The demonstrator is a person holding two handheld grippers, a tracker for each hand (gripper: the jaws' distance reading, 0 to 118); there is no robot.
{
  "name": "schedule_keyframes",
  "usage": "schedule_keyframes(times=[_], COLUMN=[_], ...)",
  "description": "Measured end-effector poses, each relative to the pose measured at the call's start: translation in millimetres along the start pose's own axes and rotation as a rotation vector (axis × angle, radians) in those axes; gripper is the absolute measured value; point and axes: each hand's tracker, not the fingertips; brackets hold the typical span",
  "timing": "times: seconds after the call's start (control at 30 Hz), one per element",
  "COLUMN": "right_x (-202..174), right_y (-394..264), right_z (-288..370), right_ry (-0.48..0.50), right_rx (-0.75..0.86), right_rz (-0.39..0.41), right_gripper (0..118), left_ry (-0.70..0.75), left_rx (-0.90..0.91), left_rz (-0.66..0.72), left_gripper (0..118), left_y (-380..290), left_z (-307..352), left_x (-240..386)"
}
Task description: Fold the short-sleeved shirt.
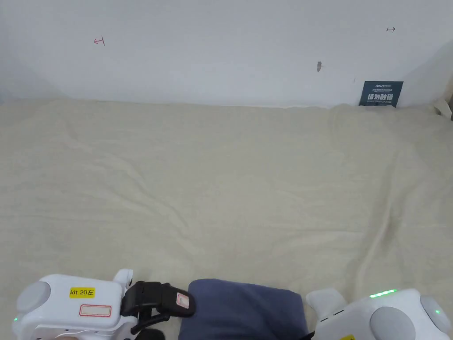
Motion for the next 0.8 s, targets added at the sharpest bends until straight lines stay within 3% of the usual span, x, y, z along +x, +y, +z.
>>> schedule_keyframes(times=[0.1,0.17,0.3,0.4,0.43,0.47,0.5,0.53,0.57,0.63,0.8], right_x=[-7,-11,-11,-6,-5,-6,-7,-7,-8,-9,-13], right_y=[-1,-2,-2,-4,-6,-7,-8,-9,-10,-12,-19], right_z=[-2,-2,-3,-2,-1,0,1,4,9,16,37], right_ry=[-0.022,-0.041,-0.041,-0.022,-0.019,-0.018,-0.019,-0.020,0.009,-0.023,-0.036], right_rx=[0.009,0.010,0.011,0.022,0.027,0.033,0.038,0.047,0.078,0.092,0.198], right_rz=[0.065,0.107,0.115,0.088,0.084,0.083,0.083,0.084,0.068,0.052,0.047], right_gripper=[0,0,0,0,0,0,0,0,0,0,0], left_ry=[-0.164,-0.149,-0.091,-0.092,-0.054,-0.007,0.062,0.173,0.181,0.112,0.208], left_rx=[-0.076,-0.165,-0.151,-0.140,-0.120,-0.096,-0.068,-0.037,-0.032,-0.044,-0.058], left_rz=[0.086,0.084,-0.058,-0.012,0.015,0.014,-0.014,-0.099,-0.135,-0.081,-0.198], left_gripper=[118,118,118,110,103,85,50,26,25,25,24], left_y=[2,-5,-10,-8,-8,-8,-9,-10,-14,-16,-15], left_z=[-38,-64,-64,-56,-53,-50,-47,-46,-46,-47,-39], left_x=[-2,10,19,15,14,15,16,19,20,24,58])
